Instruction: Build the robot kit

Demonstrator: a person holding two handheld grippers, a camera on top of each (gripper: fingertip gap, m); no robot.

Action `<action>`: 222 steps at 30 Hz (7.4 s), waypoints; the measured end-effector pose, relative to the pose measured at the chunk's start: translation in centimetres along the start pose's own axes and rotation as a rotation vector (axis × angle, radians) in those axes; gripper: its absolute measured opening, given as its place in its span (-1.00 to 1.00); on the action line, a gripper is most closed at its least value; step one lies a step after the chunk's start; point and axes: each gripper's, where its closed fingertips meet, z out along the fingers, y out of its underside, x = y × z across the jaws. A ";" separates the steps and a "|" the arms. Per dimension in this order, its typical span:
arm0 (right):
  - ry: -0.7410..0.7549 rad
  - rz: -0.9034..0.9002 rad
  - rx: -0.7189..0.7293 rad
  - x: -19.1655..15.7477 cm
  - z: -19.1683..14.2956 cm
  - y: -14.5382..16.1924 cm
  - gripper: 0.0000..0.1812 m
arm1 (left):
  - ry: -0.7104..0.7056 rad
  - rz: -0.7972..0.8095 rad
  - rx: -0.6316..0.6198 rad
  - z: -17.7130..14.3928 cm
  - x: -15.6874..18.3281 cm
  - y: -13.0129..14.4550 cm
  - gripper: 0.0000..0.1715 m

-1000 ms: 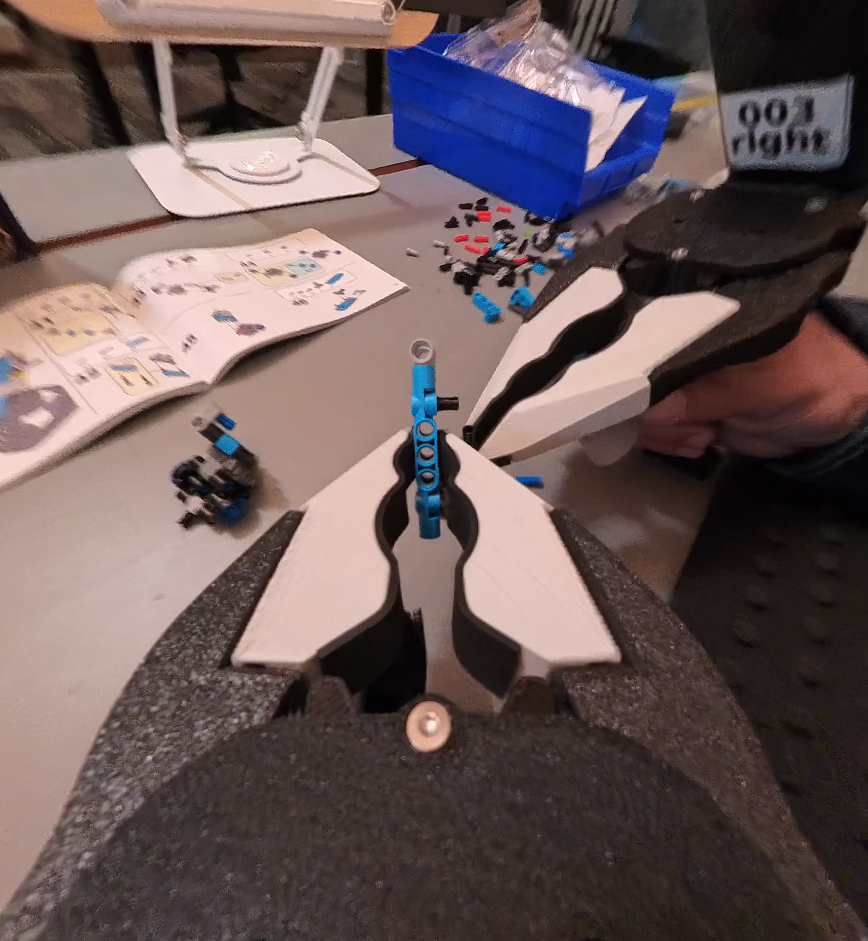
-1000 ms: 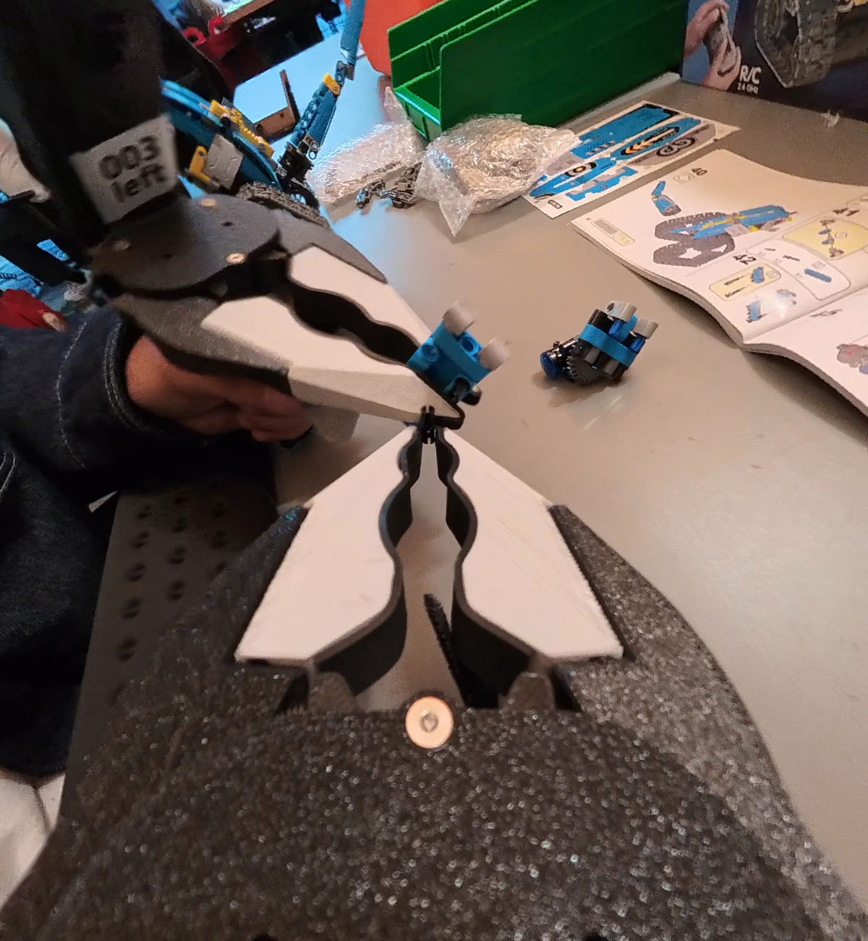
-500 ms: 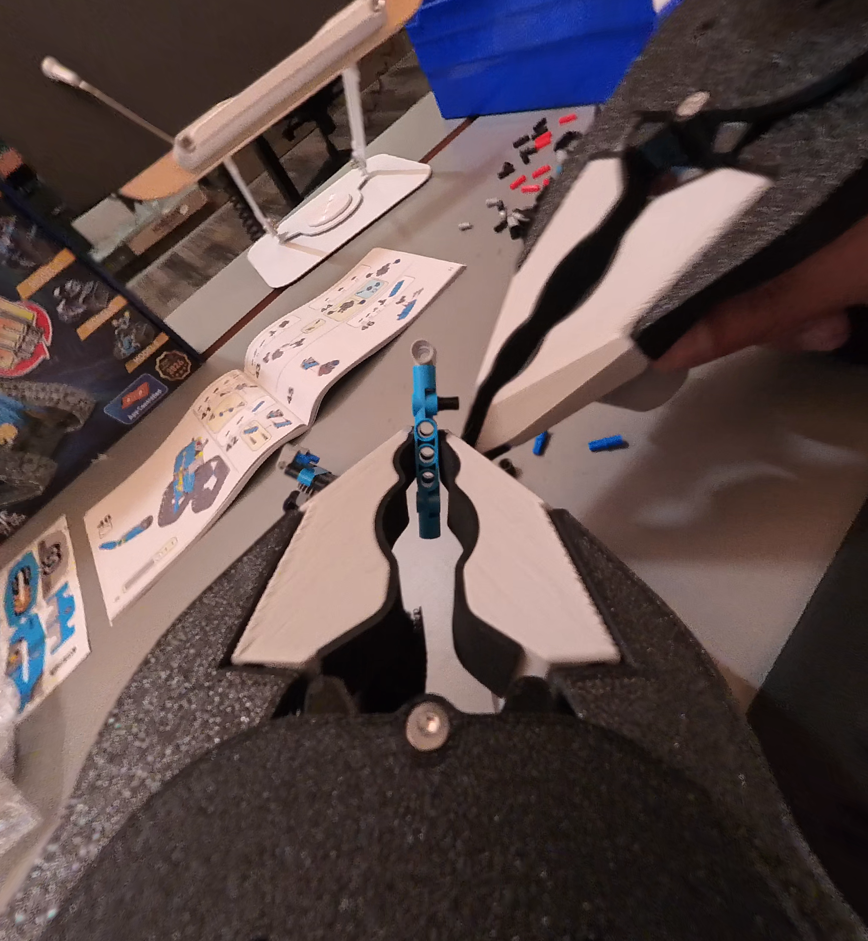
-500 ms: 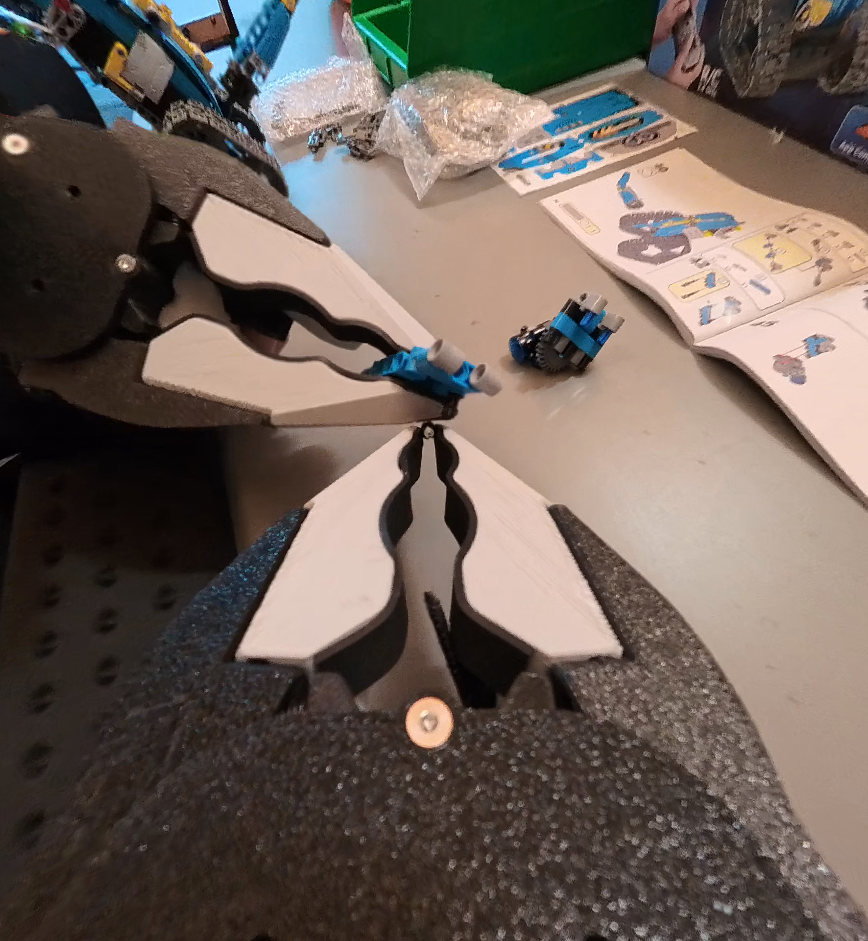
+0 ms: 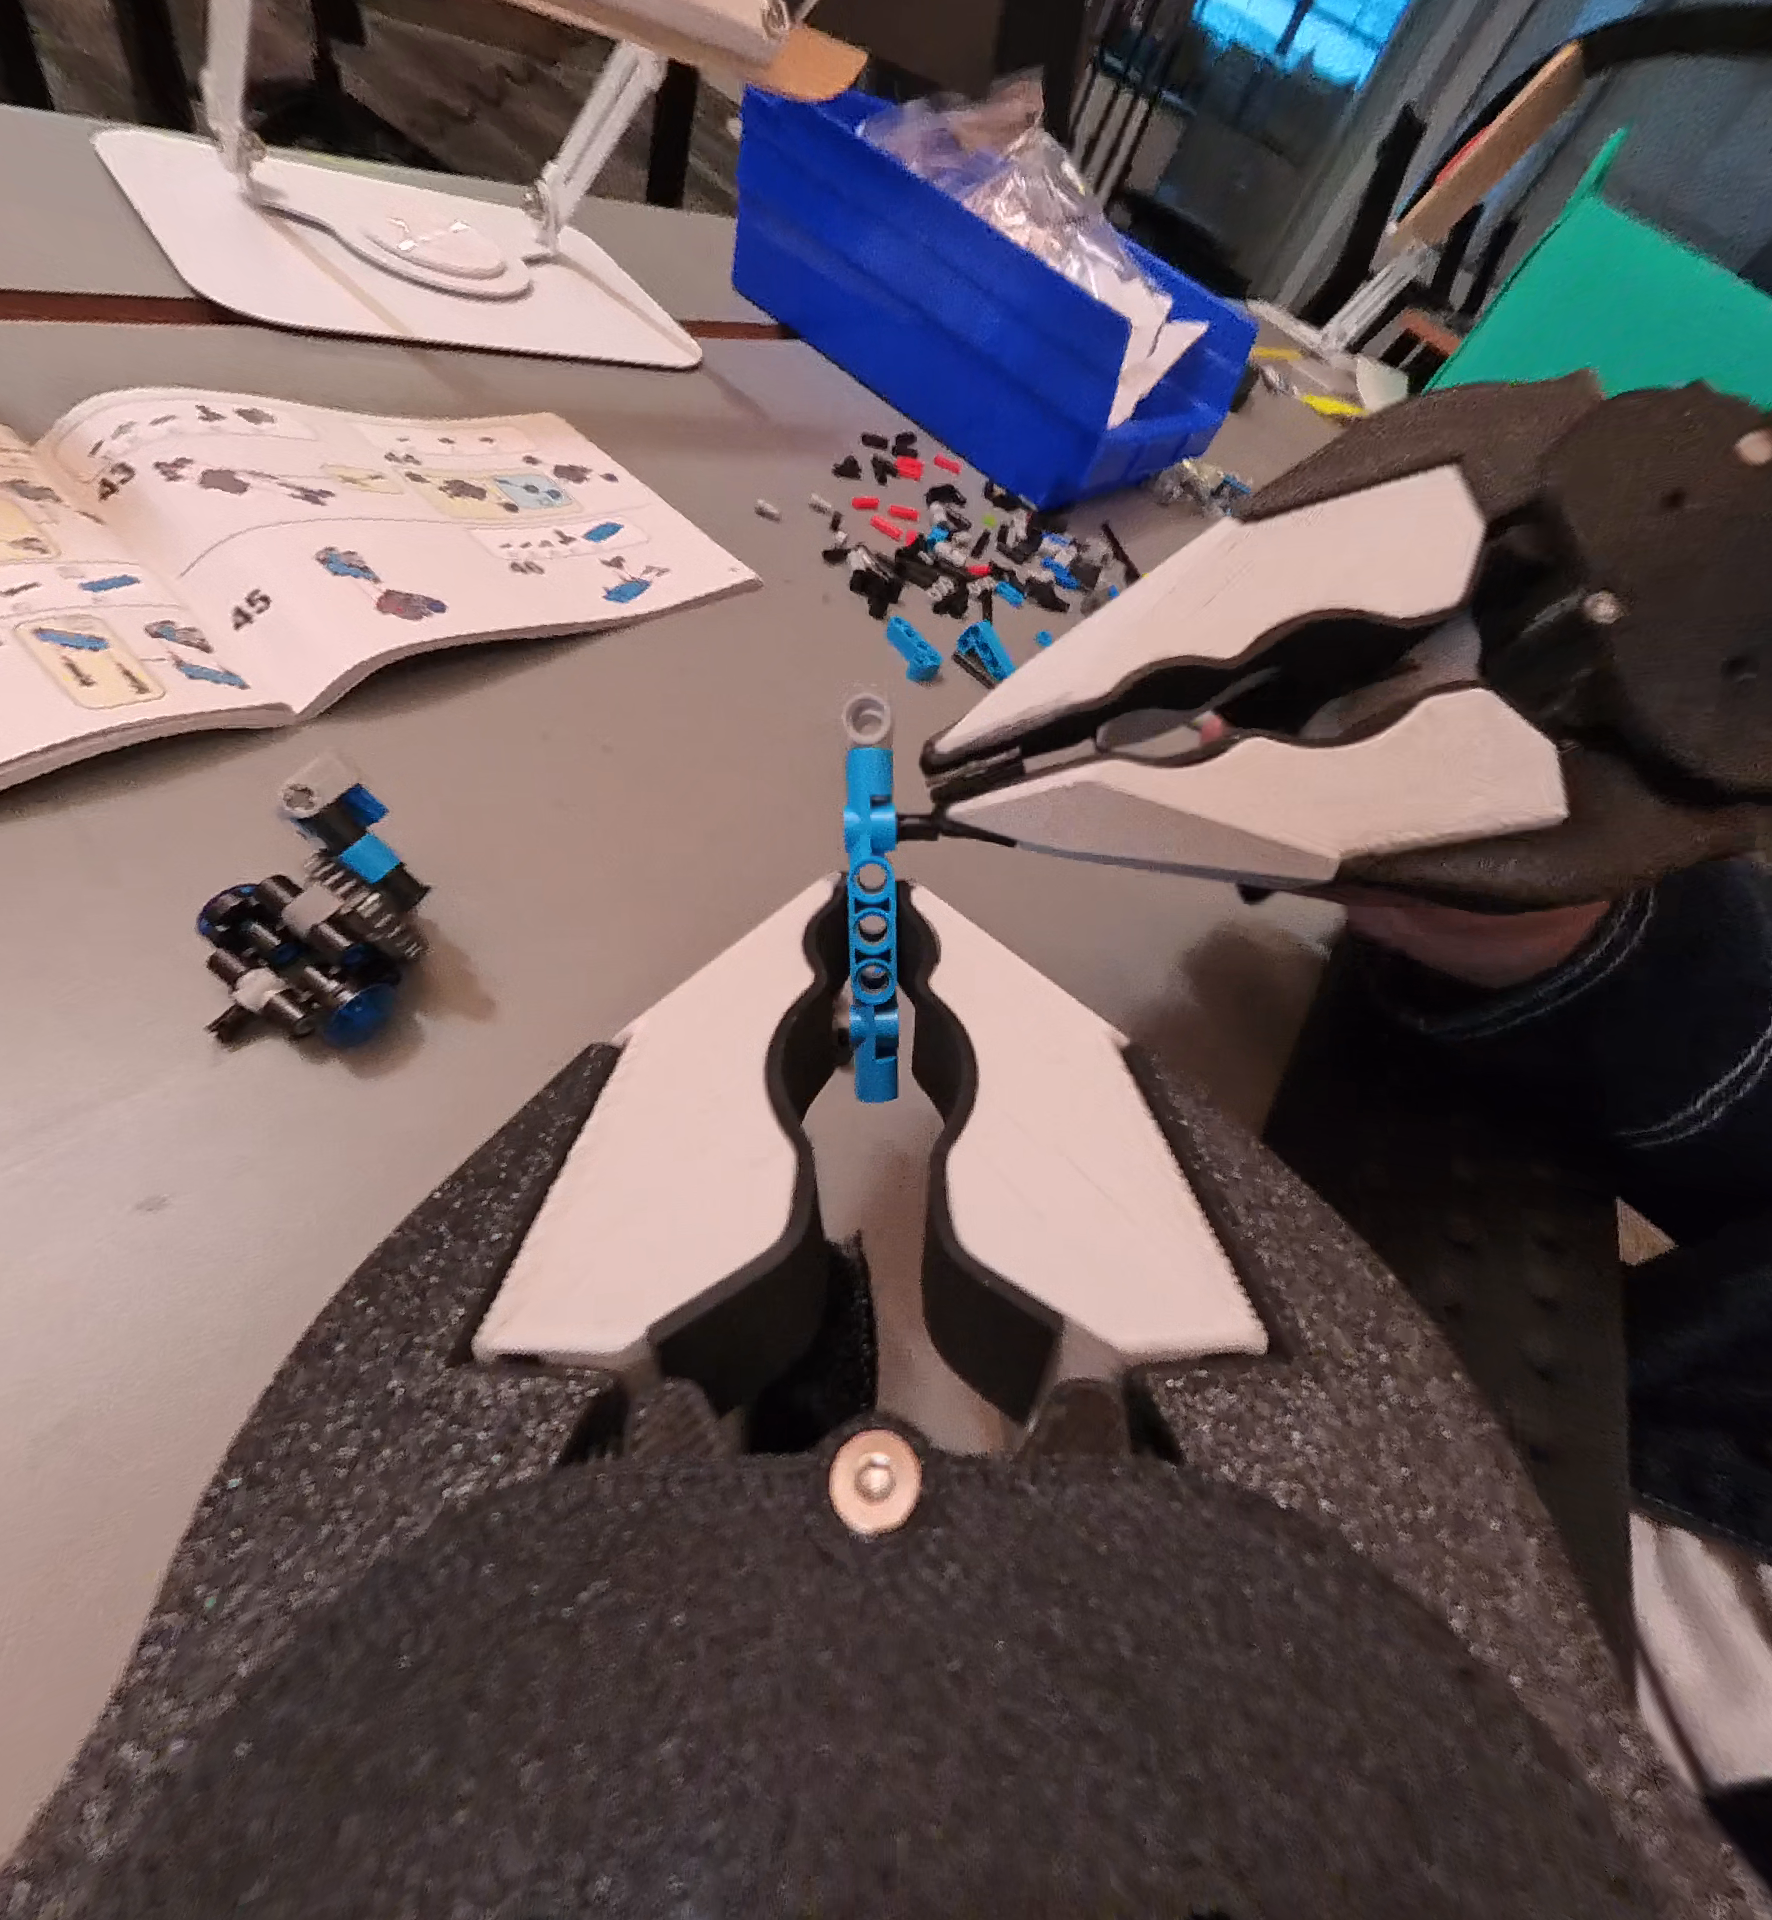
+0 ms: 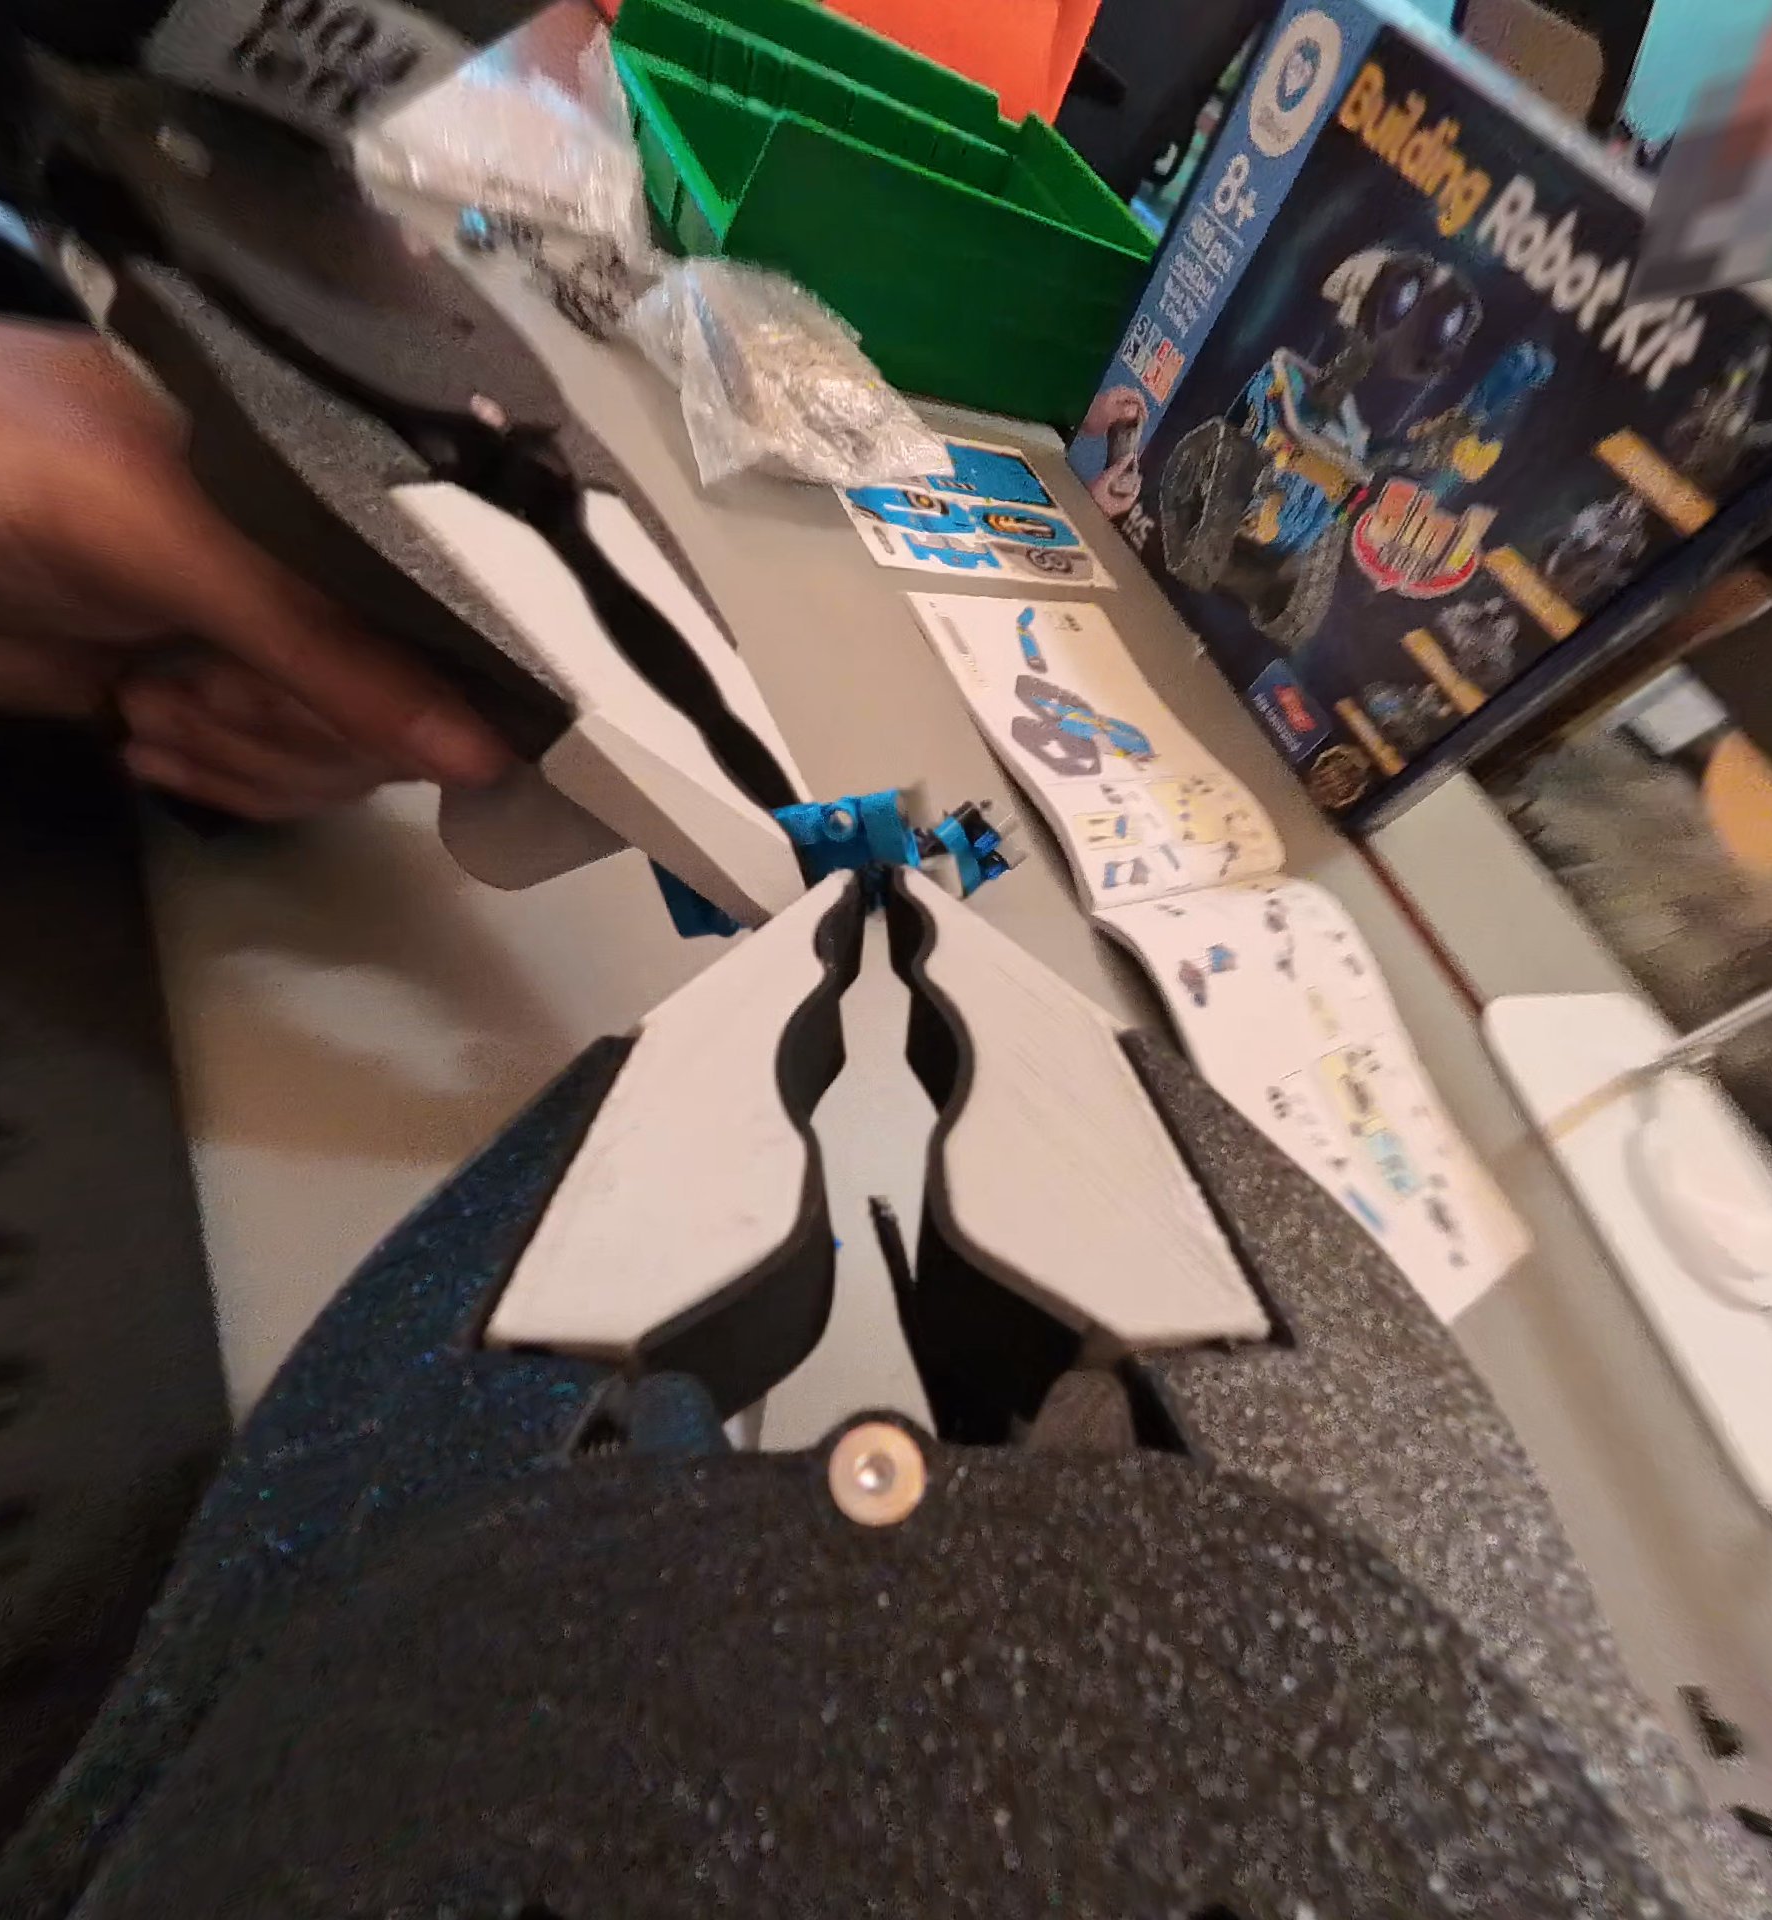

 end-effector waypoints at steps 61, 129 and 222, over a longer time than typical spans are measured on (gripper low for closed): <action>-0.431 0.122 -0.703 1.6 -13.0 16.9 -0.95 | -0.012 -0.076 -0.036 -0.1 -1.1 0.8 -0.92; -0.644 0.655 0.381 -1.0 -1.9 -4.1 -0.32 | 0.161 0.248 0.224 -2.3 5.4 -3.4 -0.92; -0.413 0.062 0.148 -2.0 -3.0 0.4 -0.74 | 0.501 -0.381 -0.014 -3.3 1.5 -1.3 -0.35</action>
